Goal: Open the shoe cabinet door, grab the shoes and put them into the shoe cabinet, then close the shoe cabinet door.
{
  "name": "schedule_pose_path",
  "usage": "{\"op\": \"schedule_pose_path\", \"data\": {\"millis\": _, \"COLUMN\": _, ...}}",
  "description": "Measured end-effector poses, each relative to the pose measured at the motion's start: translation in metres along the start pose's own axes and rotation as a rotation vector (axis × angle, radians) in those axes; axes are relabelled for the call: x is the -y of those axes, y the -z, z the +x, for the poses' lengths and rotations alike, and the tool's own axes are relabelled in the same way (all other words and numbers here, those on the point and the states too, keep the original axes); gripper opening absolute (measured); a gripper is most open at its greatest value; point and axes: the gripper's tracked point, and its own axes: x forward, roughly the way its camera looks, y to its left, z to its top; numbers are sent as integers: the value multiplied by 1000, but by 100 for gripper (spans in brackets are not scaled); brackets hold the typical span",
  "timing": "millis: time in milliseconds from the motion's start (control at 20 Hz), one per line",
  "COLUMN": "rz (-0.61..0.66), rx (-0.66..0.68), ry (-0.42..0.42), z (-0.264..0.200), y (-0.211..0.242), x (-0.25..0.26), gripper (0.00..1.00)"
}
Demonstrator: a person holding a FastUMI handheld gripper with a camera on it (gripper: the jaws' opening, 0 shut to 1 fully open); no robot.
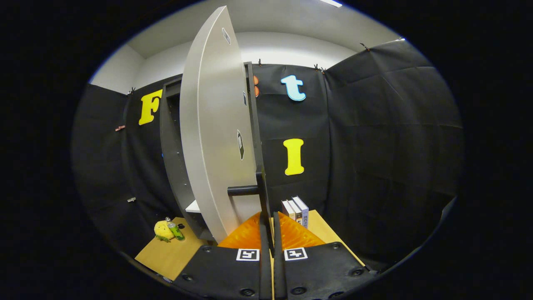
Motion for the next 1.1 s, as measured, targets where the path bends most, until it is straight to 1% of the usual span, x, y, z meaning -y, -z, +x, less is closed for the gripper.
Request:
{"op": "schedule_pose_path", "data": {"millis": 150, "rz": 24, "rx": 2, "ry": -18, "z": -3, "y": -2, "x": 12, "gripper": 7}}
{"op": "schedule_pose_path", "data": {"millis": 300, "rz": 73, "rx": -7, "ry": 7, "z": -7, "y": 0, "x": 25, "gripper": 8}}
{"op": "schedule_pose_path", "data": {"millis": 450, "rz": 102, "rx": -33, "ry": 36, "z": -22, "y": 7, "x": 36, "gripper": 32}}
{"op": "schedule_pose_path", "data": {"millis": 550, "rz": 103, "rx": -44, "ry": 90, "z": -37, "y": 12, "x": 50, "gripper": 50}}
{"op": "schedule_pose_path", "data": {"millis": 600, "rz": 99, "rx": -46, "ry": 115, "z": -45, "y": 13, "x": 57, "gripper": 54}}
{"op": "schedule_pose_path", "data": {"millis": 750, "rz": 70, "rx": -49, "ry": 112, "z": -73, "y": 21, "x": 52, "gripper": 86}}
{"op": "schedule_pose_path", "data": {"millis": 900, "rz": 50, "rx": -85, "ry": 57, "z": -94, "y": 38, "x": 27, "gripper": 83}}
{"op": "schedule_pose_path", "data": {"millis": 950, "rz": 44, "rx": -112, "ry": 29, "z": -100, "y": 46, "x": 14, "gripper": 89}}
{"op": "schedule_pose_path", "data": {"millis": 1000, "rz": 26, "rx": -134, "ry": 11, "z": -105, "y": 54, "x": 2, "gripper": 91}}
{"op": "schedule_pose_path", "data": {"millis": 1100, "rz": -20, "rx": -187, "ry": -58, "z": -110, "y": 75, "x": -30, "gripper": 91}}
